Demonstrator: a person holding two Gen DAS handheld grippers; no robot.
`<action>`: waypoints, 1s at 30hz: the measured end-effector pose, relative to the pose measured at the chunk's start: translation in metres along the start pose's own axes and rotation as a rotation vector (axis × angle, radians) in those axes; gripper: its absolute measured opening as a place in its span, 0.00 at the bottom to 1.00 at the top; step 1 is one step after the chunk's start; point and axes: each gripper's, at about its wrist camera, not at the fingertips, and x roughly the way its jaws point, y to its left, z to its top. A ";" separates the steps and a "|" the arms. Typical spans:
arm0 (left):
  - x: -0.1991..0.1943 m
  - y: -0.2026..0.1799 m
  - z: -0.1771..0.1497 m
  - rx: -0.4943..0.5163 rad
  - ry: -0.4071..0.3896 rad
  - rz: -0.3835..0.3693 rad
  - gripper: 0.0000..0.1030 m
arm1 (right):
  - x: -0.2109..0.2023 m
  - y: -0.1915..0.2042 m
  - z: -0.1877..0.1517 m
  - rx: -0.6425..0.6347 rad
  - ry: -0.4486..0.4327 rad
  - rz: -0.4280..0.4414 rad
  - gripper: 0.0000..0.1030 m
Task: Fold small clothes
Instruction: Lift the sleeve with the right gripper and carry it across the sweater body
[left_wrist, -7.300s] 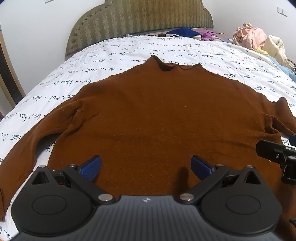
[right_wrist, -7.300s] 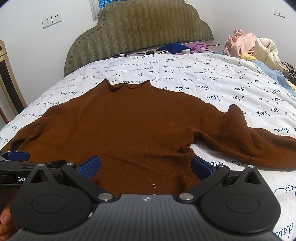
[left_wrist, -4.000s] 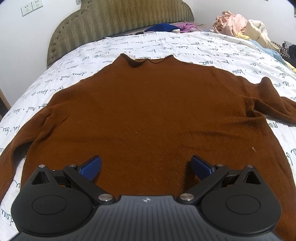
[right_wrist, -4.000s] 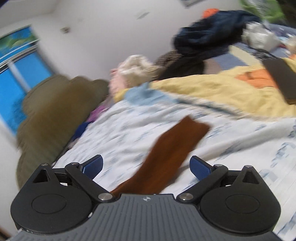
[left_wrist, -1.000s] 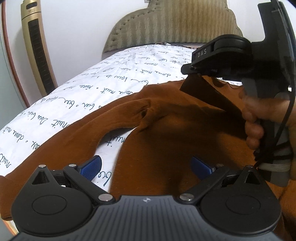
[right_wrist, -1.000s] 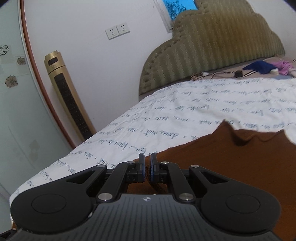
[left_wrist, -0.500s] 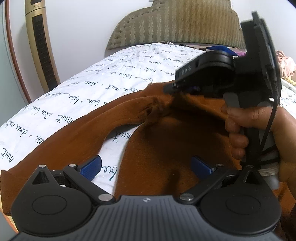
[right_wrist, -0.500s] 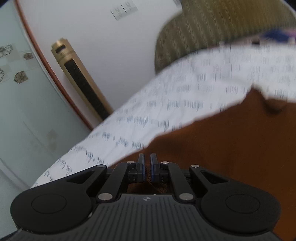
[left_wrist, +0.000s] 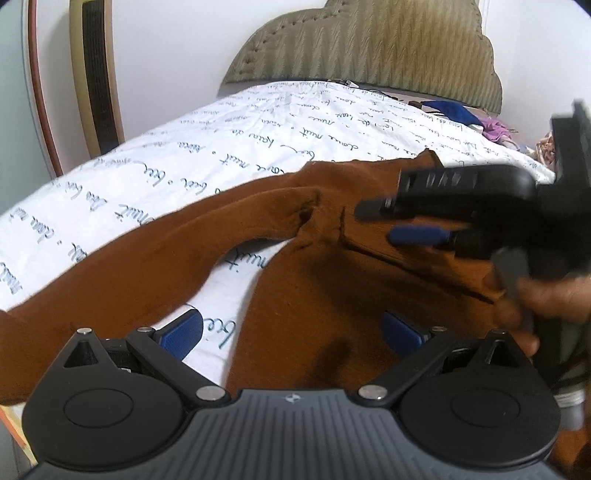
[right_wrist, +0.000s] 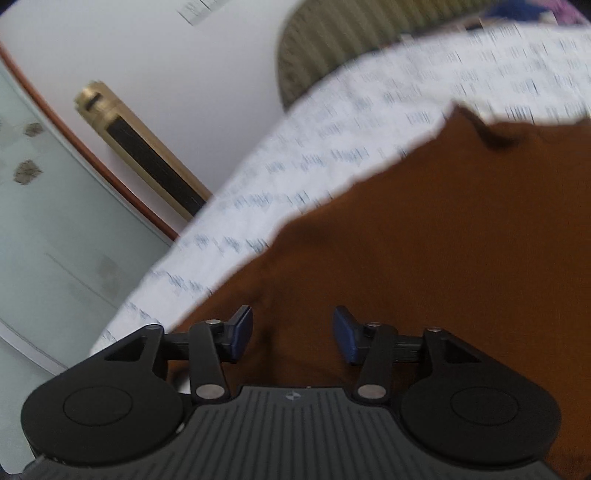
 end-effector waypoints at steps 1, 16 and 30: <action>-0.002 0.000 -0.001 -0.002 -0.001 -0.006 1.00 | 0.002 -0.003 -0.002 0.012 0.003 -0.014 0.50; -0.021 0.002 -0.010 -0.013 -0.042 0.021 1.00 | -0.018 0.005 -0.019 -0.028 -0.052 0.004 0.66; -0.061 0.071 -0.044 -0.026 -0.123 0.351 1.00 | -0.017 0.070 -0.039 -0.283 0.018 0.165 0.67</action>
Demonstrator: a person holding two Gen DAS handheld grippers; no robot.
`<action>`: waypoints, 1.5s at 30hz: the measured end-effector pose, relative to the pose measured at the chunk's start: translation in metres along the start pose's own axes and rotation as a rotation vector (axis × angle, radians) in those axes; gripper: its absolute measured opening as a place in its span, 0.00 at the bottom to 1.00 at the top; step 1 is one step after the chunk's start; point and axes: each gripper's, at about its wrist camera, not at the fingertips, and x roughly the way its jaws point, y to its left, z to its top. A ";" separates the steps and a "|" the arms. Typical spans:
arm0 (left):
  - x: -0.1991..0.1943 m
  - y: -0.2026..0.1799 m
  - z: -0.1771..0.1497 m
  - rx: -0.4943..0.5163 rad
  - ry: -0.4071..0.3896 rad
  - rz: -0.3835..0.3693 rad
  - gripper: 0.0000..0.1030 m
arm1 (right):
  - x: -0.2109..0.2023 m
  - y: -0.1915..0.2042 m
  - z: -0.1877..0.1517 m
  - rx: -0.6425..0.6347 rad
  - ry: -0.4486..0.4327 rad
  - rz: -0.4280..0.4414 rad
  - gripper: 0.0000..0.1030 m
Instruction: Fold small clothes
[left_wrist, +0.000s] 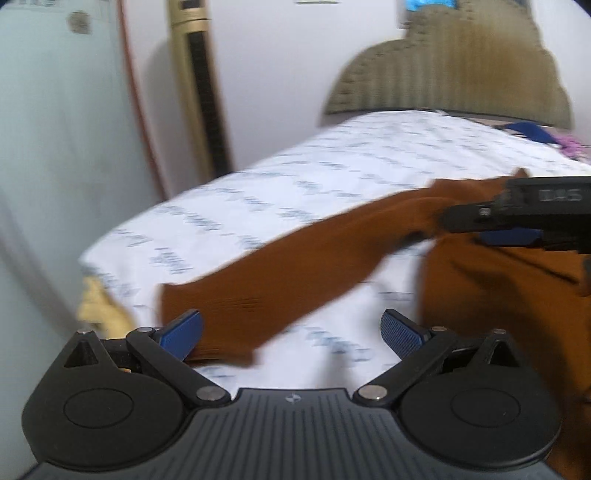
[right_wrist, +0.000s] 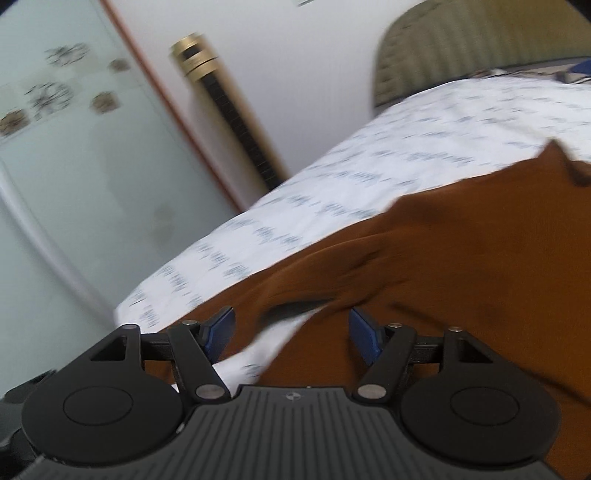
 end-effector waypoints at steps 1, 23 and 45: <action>0.002 0.006 -0.001 -0.005 -0.001 0.028 1.00 | 0.003 0.007 0.000 -0.012 0.009 0.010 0.67; 0.003 0.091 -0.039 0.013 -0.182 0.341 1.00 | 0.087 0.101 -0.031 0.110 0.326 0.380 0.74; -0.002 0.097 -0.055 -0.266 -0.200 0.053 1.00 | 0.083 0.148 -0.005 0.013 0.217 0.445 0.89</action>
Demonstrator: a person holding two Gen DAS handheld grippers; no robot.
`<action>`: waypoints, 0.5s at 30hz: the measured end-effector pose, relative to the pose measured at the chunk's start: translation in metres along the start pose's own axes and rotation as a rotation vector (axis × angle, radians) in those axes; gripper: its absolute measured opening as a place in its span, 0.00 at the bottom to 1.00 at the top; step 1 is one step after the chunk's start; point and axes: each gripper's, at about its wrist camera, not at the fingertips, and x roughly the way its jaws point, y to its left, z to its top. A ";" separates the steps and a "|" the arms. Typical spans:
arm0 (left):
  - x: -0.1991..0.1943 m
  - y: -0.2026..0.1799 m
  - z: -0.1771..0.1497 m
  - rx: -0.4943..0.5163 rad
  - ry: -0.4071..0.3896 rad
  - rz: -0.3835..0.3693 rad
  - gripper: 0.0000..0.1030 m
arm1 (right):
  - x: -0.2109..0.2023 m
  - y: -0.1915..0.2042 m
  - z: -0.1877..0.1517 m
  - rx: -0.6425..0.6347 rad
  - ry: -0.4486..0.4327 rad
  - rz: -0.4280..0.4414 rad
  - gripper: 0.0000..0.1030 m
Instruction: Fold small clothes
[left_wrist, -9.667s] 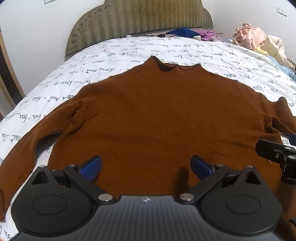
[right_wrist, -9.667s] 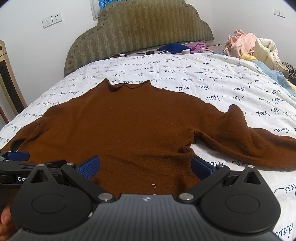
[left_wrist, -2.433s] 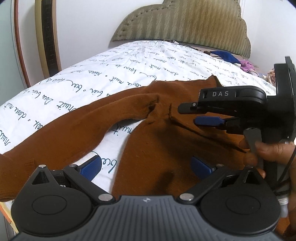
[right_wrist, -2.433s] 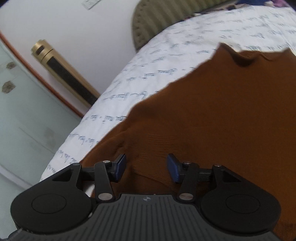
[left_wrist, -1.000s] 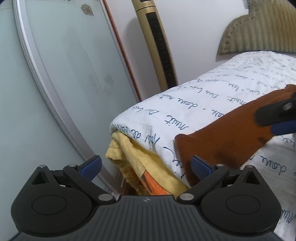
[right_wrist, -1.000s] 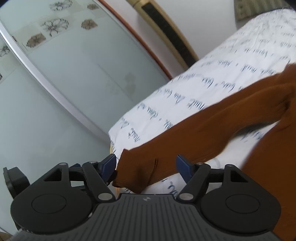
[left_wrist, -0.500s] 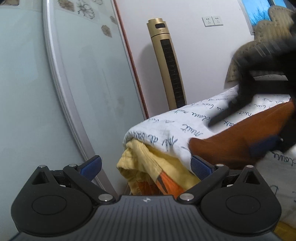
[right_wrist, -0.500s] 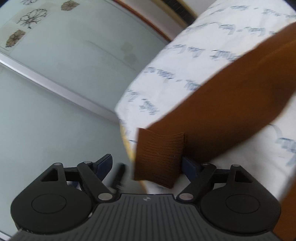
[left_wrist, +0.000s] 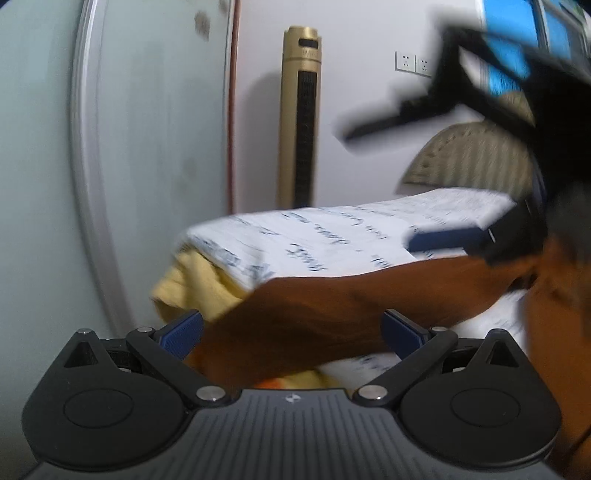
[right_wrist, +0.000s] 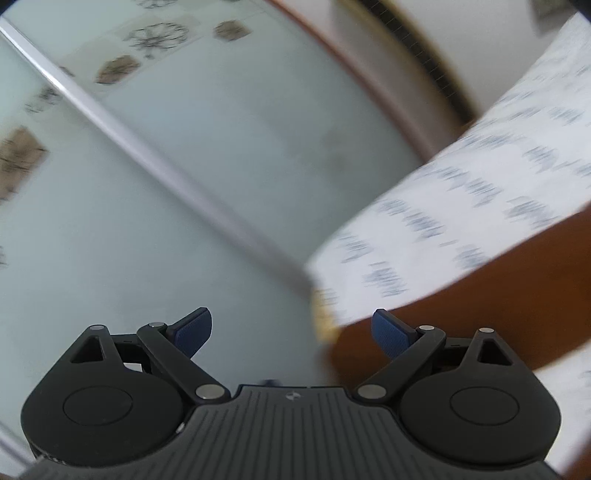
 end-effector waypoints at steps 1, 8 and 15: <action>0.003 0.003 0.003 -0.029 0.029 -0.023 1.00 | -0.005 -0.002 -0.002 -0.025 -0.013 -0.050 0.89; 0.023 0.056 0.013 -0.354 0.172 -0.033 1.00 | -0.033 0.006 -0.026 -0.435 -0.089 -0.474 0.89; 0.033 0.081 0.037 -0.431 0.150 0.098 1.00 | 0.003 0.029 -0.088 -1.109 0.111 -0.719 0.86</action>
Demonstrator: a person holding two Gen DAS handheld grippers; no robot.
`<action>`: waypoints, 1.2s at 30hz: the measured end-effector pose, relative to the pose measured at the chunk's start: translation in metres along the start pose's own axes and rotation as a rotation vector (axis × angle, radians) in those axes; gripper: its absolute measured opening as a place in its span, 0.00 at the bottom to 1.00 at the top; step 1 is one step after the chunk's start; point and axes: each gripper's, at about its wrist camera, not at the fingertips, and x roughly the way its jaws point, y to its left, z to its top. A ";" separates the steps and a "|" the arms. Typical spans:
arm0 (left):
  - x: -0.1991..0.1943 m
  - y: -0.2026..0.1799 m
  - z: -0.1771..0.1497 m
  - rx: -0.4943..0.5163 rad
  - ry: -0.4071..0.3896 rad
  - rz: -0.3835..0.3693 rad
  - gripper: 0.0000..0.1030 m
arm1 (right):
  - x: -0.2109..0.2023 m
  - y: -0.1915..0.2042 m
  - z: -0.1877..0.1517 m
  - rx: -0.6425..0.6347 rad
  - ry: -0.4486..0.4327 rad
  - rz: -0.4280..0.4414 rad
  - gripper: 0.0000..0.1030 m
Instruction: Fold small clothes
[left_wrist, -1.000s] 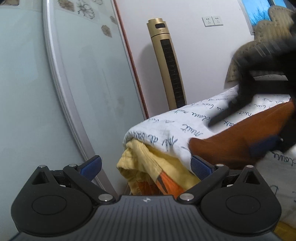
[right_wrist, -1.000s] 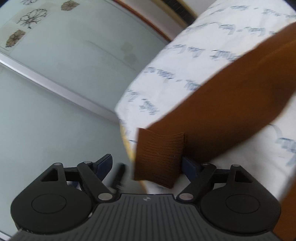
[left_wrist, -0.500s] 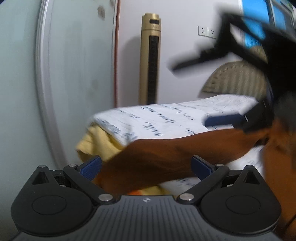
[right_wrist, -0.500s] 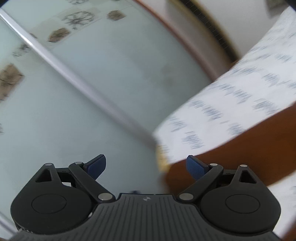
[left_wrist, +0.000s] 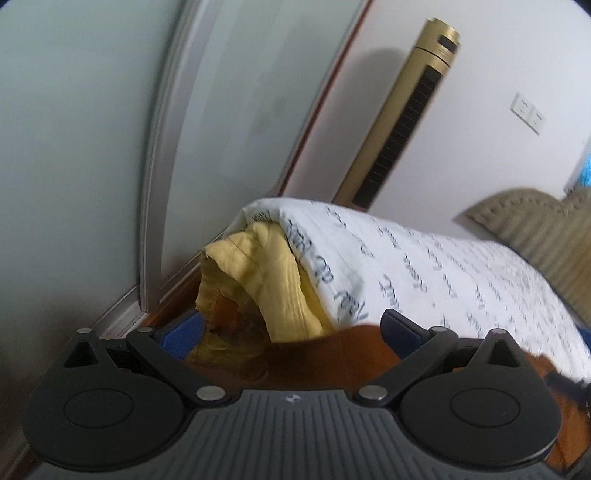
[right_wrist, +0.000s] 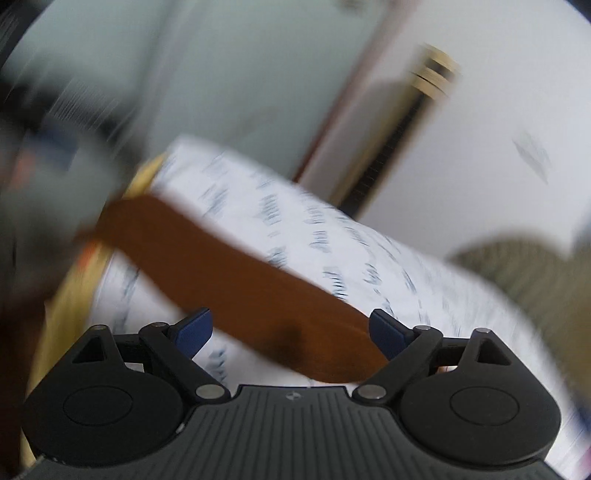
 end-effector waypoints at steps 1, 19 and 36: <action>-0.002 -0.001 0.002 -0.008 -0.003 0.002 1.00 | 0.004 0.016 0.001 -0.085 0.003 -0.012 0.86; -0.015 -0.080 0.019 0.002 0.000 -0.192 1.00 | 0.011 -0.079 -0.008 0.662 -0.145 0.133 0.03; 0.019 -0.209 -0.068 0.520 0.148 -0.235 1.00 | -0.061 -0.117 -0.165 1.019 0.107 -0.291 0.41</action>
